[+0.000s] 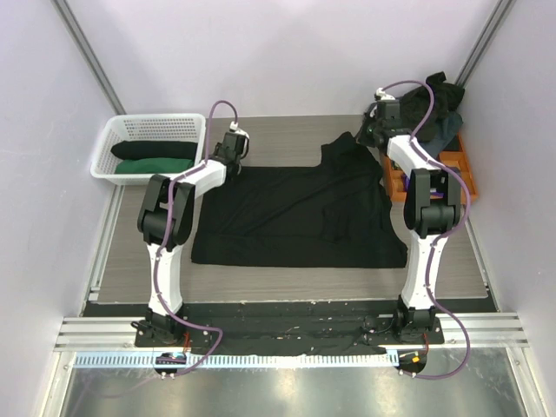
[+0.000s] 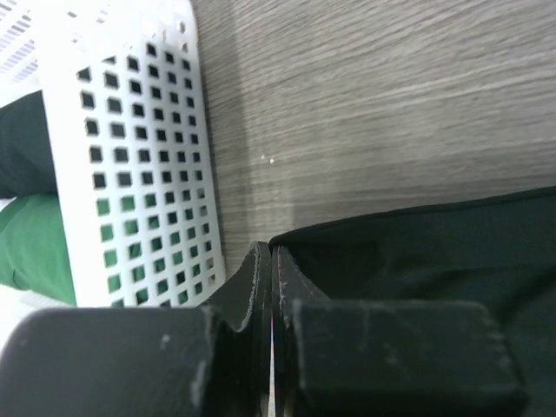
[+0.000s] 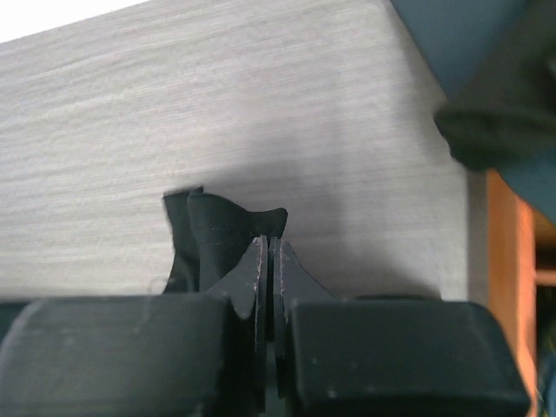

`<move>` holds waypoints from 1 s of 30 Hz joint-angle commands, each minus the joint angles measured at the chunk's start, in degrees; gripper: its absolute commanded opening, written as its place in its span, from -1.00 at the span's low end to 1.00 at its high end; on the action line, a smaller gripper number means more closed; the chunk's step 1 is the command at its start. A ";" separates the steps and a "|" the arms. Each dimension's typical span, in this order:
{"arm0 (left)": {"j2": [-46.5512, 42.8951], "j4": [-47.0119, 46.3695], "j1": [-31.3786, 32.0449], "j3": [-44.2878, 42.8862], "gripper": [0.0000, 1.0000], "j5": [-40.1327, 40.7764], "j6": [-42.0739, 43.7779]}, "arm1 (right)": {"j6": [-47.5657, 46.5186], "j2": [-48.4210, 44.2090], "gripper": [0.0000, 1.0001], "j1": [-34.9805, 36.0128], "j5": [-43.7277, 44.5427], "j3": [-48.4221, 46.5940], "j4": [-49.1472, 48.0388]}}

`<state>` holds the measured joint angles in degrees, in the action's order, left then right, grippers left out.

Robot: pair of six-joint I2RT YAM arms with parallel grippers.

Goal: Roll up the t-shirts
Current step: Fold the T-shirt at the center of the board.

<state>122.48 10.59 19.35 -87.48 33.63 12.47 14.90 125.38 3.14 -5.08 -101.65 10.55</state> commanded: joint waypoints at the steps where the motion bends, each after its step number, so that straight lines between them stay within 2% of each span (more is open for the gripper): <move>1: -5.93 -5.40 -0.54 2.22 -1.00 2.76 0.10 | -0.66 -8.03 -0.97 -0.68 -0.63 4.52 -2.64; 15: -13.40 -9.71 -0.46 10.57 -1.00 0.39 -3.59 | -0.31 -21.48 -0.97 -0.68 1.48 17.00 -2.72; 24: -17.09 -10.24 -0.37 14.71 -1.00 0.83 -4.56 | 0.74 -27.29 -0.95 -0.68 0.34 22.80 -1.32; 30: -19.37 -11.82 0.50 17.95 -1.00 1.96 -4.74 | 3.29 -33.18 -0.95 -0.59 1.30 29.92 -2.28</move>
<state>107.39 2.79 19.40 -71.02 33.95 8.91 16.05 97.67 2.50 -4.60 -74.70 10.07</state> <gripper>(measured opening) 0.012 0.040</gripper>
